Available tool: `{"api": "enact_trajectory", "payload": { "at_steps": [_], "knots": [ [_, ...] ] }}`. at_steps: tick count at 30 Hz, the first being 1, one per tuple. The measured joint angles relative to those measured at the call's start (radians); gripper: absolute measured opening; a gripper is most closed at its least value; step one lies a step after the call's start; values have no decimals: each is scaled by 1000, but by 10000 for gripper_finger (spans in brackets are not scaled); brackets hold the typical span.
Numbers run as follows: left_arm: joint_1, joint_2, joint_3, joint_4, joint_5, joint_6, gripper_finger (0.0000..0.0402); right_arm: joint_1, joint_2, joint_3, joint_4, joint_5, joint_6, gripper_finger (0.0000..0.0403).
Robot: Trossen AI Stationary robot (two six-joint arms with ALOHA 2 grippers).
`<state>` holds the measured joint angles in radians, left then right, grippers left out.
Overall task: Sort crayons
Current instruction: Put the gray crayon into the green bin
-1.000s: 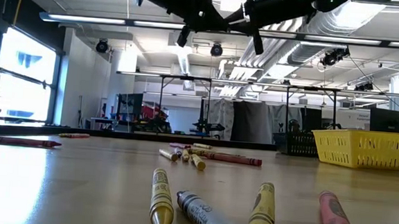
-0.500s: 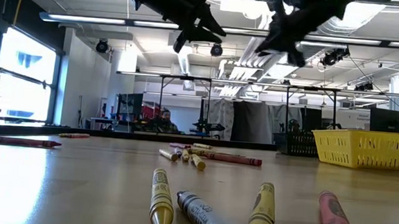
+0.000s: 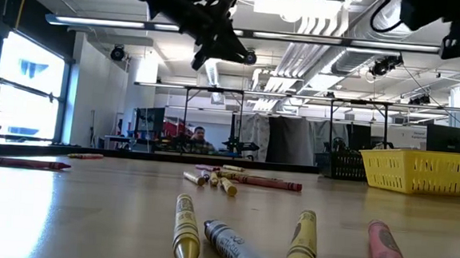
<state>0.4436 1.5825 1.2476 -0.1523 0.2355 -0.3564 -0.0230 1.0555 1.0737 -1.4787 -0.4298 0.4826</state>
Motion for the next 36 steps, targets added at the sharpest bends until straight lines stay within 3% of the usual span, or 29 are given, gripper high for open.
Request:
{"api": "enact_trajectory", "payload": {
  "at_steps": [7, 13, 25, 36],
  "knots": [
    [29, 0, 0, -43, 27, 29, 69, 328, 18, -139, 321, -42, -78, 18],
    [41, 0, 0, -93, 26, 53, 70, 512, 90, -227, 546, 28, -97, 12],
    [43, 0, 0, -86, 24, 54, 70, 744, 287, -306, 907, -45, -97, 12],
    [43, 0, 0, -62, -21, 3, 70, 765, 395, -306, 1093, -43, 64, 38]
  ]
}}
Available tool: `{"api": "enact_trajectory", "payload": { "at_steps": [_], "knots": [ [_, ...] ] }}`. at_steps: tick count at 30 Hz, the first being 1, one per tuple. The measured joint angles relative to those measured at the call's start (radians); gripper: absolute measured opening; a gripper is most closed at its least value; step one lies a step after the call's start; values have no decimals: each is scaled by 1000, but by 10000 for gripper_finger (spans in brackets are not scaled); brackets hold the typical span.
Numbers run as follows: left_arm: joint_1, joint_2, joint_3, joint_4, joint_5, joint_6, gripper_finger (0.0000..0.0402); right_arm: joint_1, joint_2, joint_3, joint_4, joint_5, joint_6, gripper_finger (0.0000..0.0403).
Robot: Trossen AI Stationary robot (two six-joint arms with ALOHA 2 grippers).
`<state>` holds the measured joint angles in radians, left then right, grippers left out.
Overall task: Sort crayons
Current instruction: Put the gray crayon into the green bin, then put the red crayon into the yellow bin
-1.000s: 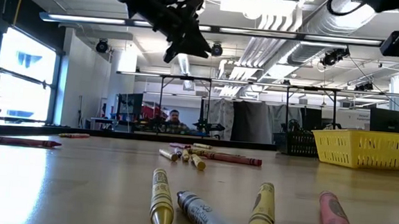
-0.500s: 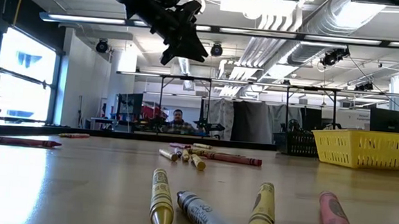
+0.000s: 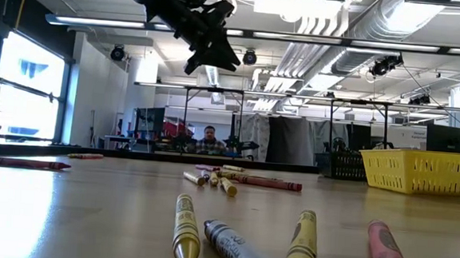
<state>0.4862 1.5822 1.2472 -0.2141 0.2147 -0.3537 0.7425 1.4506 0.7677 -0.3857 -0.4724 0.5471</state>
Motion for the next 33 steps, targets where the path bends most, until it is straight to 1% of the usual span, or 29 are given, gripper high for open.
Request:
{"api": "enact_trajectory", "payload": {
  "at_steps": [3, 9, 11, 14, 18, 22, 28, 30, 33],
  "knots": [
    [-2, 0, 0, 0, -2, -2, 70, 0, 24, 0, 22, -1, 39, 45],
    [-11, 0, 0, -5, 2, -2, 70, 0, 41, 0, 25, -3, 30, 51],
    [-11, 0, 0, -9, 38, 1, 70, -1, 37, 0, 28, -19, 17, 48],
    [-11, -1, 0, -22, 106, 32, 70, -12, 3, 3, 32, -73, -8, 36],
    [-11, -13, -1, -68, 158, 78, 70, -14, -65, 3, 13, -105, 44, 14],
    [-8, -27, -1, -127, 159, 110, 70, -16, -137, 3, -39, -103, 55, 1],
    [12, -51, -1, -219, 137, 139, 70, -48, -218, 3, -203, -86, 62, 2],
    [20, -65, -1, -295, 106, 152, 70, -67, -240, 3, -268, -68, 44, 2],
    [28, -86, -1, -447, 45, 195, 70, -106, -269, 3, -358, 8, -2, 2]
  ]
}}
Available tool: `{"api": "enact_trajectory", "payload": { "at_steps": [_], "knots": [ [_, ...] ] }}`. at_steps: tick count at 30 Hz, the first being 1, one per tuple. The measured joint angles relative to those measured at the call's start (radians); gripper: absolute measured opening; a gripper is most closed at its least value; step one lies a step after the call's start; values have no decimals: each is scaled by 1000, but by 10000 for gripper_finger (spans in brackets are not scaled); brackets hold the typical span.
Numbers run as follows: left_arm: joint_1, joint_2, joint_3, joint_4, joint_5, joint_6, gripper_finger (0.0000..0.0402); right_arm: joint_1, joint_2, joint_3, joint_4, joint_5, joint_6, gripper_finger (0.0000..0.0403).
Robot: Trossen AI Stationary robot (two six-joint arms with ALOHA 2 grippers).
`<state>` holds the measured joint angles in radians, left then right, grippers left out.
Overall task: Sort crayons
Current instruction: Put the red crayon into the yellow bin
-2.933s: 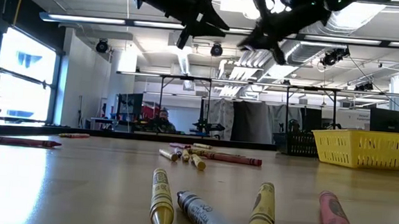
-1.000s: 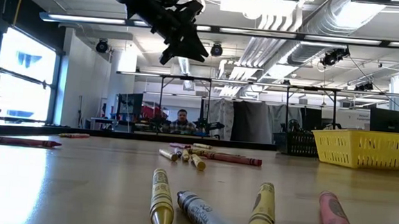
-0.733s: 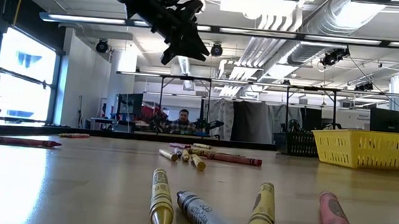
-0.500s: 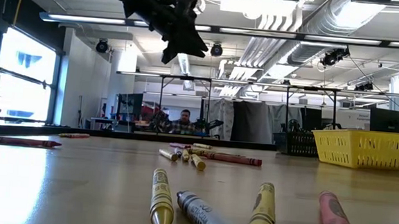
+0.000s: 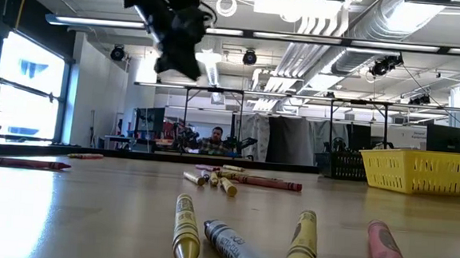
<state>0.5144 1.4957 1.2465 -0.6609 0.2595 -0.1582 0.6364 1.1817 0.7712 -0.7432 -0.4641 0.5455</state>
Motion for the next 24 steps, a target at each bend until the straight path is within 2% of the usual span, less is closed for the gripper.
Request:
{"api": "enact_trajectory", "payload": {
  "at_steps": [3, 5, 8, 11, 14, 18, 21, 24],
  "knots": [
    [3, -22, 0, -166, -86, 33, 70, -50, -24, 0, -105, 179, -54, 2],
    [0, -35, 0, -282, -168, 41, 70, -90, -37, 0, -174, 365, -68, 2],
    [-14, -59, -11, -420, -344, 17, 70, -167, -48, 0, -255, 651, -56, 2],
    [-23, -96, -44, -529, -458, 4, 70, -262, -50, 0, -312, 848, -54, 2],
    [-17, -142, -106, -568, -476, -71, 70, -381, -50, 0, -316, 927, -51, 2],
    [-12, -225, -228, -549, -428, -250, 70, -540, -50, 0, -302, 983, 21, 2],
    [-55, -289, -321, -506, -312, -359, 70, -649, -50, 0, -289, 975, 86, 3],
    [-149, -350, -385, -445, -175, -394, 70, -732, -50, 0, -261, 901, 78, 8]
  ]
}}
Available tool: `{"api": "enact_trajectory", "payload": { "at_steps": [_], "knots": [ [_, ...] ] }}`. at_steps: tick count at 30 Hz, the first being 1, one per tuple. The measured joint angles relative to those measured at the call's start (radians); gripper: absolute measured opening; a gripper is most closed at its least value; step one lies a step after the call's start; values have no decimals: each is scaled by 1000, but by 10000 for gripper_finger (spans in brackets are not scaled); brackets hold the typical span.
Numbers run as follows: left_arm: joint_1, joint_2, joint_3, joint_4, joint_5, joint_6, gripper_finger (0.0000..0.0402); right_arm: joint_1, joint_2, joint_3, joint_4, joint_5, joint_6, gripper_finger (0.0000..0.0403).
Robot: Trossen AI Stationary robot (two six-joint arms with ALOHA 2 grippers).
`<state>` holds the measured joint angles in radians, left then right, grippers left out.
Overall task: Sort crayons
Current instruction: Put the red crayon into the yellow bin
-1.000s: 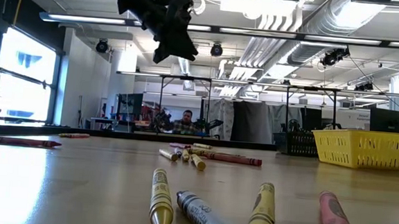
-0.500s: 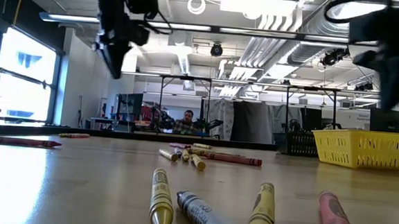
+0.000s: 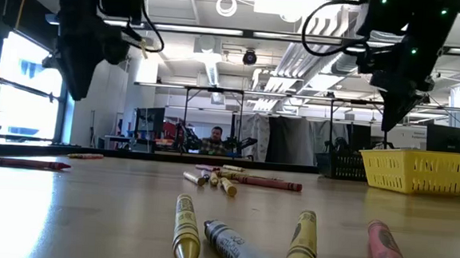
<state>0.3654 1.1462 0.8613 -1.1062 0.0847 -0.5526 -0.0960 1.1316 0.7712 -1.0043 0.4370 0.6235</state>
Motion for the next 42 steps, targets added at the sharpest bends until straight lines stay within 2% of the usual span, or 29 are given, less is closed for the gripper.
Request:
{"api": "enact_trajectory", "payload": {
  "at_steps": [3, 9, 15, 28, 36, 42],
  "knots": [
    [-122, -35, -26, 46, 72, 24, 70, -59, 0, 0, 61, -68, -81, 20],
    [-311, -27, -30, 37, 60, 135, 70, -123, 0, 0, 230, -146, -237, 69],
    [-418, 43, -30, 66, 59, 210, 74, -149, 0, 0, 313, -159, -285, 116],
    [-506, 316, -30, 78, 59, 311, 132, -153, 0, 0, 321, -178, -285, 129],
    [-505, 434, -29, 251, 32, 322, 136, -153, 0, 0, 326, -183, -285, 129],
    [-505, 510, -25, 266, -25, 322, 136, -153, 0, 0, 327, -183, -285, 129]
  ]
}}
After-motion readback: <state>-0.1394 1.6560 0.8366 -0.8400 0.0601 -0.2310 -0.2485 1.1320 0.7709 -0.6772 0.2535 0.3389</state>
